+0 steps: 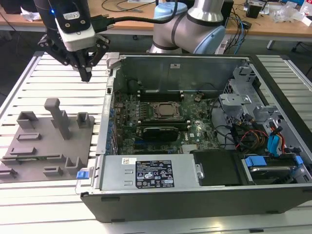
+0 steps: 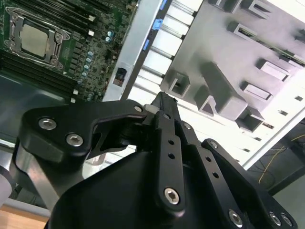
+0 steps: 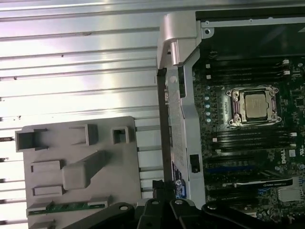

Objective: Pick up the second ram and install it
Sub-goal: 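Reach for the second ram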

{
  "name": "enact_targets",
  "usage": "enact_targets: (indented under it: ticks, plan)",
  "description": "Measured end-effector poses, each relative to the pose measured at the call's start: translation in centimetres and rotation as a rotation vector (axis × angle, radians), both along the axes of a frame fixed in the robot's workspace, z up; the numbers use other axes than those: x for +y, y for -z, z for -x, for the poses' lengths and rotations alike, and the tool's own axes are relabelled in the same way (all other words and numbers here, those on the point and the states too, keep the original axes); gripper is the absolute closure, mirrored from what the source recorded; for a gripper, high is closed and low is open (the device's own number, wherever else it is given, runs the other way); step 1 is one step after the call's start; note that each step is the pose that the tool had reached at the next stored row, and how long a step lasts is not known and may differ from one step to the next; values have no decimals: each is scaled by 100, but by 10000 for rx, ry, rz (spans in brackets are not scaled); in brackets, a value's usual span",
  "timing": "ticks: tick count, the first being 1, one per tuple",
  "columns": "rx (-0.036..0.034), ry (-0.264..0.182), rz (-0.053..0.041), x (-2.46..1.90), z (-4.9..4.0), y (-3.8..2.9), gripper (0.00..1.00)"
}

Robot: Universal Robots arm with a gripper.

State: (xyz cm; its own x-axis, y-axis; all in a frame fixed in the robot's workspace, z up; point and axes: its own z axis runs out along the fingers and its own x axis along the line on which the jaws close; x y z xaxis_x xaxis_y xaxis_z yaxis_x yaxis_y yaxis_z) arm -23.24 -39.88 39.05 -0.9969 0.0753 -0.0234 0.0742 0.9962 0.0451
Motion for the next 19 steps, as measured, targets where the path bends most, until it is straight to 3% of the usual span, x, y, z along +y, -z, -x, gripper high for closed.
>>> enact_targets:
  ticks: [4,9,19]
  plan:
    - [1,0,0,0,219,3,89]
    - [0,-1,-1,0,414,8,89]
    - [1,0,0,0,723,15,89]
